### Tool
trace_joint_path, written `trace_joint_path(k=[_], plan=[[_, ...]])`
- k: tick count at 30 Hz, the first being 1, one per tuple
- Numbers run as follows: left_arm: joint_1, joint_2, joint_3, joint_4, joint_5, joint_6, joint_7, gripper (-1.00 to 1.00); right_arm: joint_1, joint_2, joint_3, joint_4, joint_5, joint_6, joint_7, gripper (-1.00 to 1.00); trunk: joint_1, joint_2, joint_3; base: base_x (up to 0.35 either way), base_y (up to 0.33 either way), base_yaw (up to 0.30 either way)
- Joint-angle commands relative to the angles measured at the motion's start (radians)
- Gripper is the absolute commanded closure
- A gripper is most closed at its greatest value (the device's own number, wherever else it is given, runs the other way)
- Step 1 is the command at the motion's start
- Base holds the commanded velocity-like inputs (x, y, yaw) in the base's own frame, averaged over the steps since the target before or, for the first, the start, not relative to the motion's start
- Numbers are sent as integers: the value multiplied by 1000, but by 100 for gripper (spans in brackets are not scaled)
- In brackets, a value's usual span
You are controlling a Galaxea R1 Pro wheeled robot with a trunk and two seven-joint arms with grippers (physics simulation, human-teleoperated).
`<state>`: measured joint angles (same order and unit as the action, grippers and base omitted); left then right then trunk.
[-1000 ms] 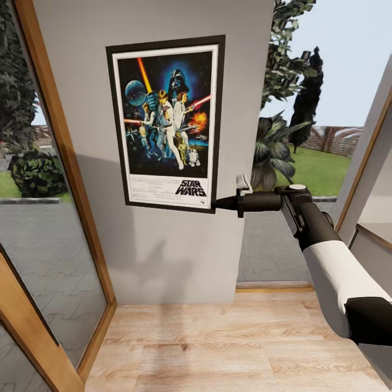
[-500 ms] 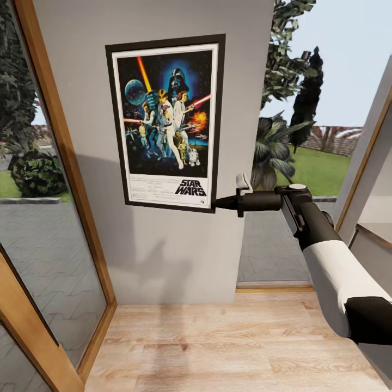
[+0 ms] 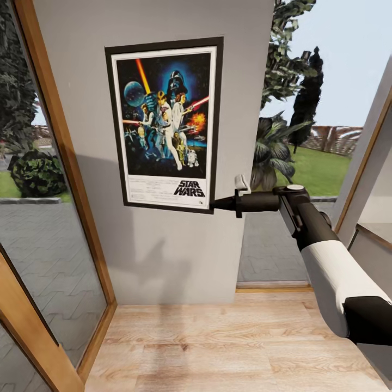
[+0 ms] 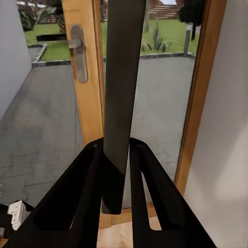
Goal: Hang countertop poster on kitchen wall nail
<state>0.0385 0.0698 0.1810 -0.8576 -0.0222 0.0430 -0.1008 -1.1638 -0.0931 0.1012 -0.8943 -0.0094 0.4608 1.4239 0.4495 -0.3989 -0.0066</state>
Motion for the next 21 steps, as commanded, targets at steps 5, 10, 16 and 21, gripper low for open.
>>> trace_joint_path(k=[5,10,16,21], plan=[[0,0,3,-3,-2,5,-7,-100,-1,2,2,11,-1,13,2,100,0,-1,-1,0,0,0],[0,0,3,-3,-2,5,-7,-100,-1,4,1,13,-1,13,1,100,0,-1,-1,0,0,0],[0,0,3,-3,-2,5,-7,-100,-1,4,-1,14,-1,13,-1,100,0,-1,-1,0,0,0],[0,0,3,-3,-2,5,-7,-100,-1,4,-2,14,-1,14,-27,100,0,-1,-1,0,0,0]])
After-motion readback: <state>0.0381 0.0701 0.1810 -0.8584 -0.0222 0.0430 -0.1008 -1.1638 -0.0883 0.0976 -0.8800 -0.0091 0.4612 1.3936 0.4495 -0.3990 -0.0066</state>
